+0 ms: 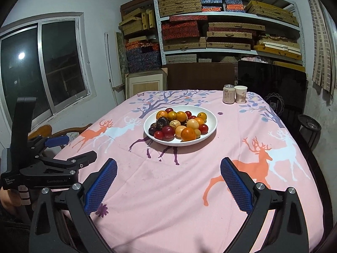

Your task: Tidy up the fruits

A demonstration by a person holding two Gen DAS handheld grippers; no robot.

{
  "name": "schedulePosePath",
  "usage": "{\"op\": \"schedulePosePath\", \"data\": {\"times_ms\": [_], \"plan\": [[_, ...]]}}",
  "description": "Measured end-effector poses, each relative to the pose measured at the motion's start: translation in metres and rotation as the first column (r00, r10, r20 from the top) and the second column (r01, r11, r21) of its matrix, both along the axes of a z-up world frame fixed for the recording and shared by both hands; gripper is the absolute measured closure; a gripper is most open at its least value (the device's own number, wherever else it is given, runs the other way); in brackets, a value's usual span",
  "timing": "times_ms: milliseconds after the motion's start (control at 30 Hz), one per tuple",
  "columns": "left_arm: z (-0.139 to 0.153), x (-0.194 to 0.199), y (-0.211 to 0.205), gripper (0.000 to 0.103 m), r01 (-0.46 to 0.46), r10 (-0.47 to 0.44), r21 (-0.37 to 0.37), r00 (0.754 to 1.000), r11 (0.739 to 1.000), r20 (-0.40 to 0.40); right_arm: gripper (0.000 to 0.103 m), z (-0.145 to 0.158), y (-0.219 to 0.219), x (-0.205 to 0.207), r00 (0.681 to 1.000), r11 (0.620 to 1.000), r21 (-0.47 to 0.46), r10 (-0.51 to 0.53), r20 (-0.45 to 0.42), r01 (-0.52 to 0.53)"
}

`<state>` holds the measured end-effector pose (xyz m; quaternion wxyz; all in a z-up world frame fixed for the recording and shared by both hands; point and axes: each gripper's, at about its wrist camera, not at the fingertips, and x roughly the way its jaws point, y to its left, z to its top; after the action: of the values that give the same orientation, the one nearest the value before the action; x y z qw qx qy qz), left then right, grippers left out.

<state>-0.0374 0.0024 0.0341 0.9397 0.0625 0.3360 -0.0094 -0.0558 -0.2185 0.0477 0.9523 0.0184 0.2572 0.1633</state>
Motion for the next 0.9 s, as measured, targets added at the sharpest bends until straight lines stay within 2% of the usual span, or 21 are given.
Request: {"op": "schedulePosePath", "data": {"times_ms": [267,367,633,733,900], "plan": [[0.0012,0.0011,0.0004,0.005,-0.025,0.025,0.000,1.000,1.000,0.007,0.004,0.0001,0.0001,-0.0042,1.000,1.000,-0.004,-0.001,0.002,0.001],[0.0003,0.0022,0.0003,0.005,-0.059,0.058,0.036,0.998,0.998,0.026,0.004,-0.0005,-0.0007,-0.0048,1.000,1.000,-0.005,-0.002,0.004,0.002],[0.0088,-0.0035,-0.0002,0.005,-0.062,0.059,0.037,0.994,0.997,0.091,0.004,-0.0010,-0.0012,-0.0043,1.000,1.000,-0.003,-0.001,0.001,0.001],[0.0087,-0.0027,0.0010,0.005,-0.060,0.058,0.024,0.995,0.998,0.076,0.004,-0.0008,-0.0017,-0.0047,1.000,1.000,-0.002,0.000,0.001,0.000],[0.0066,-0.0024,-0.0028,0.005,-0.058,0.054,0.053,0.996,0.997,0.072,0.004,-0.0014,-0.0013,-0.0039,1.000,1.000,-0.004,0.001,0.000,-0.001]]}}
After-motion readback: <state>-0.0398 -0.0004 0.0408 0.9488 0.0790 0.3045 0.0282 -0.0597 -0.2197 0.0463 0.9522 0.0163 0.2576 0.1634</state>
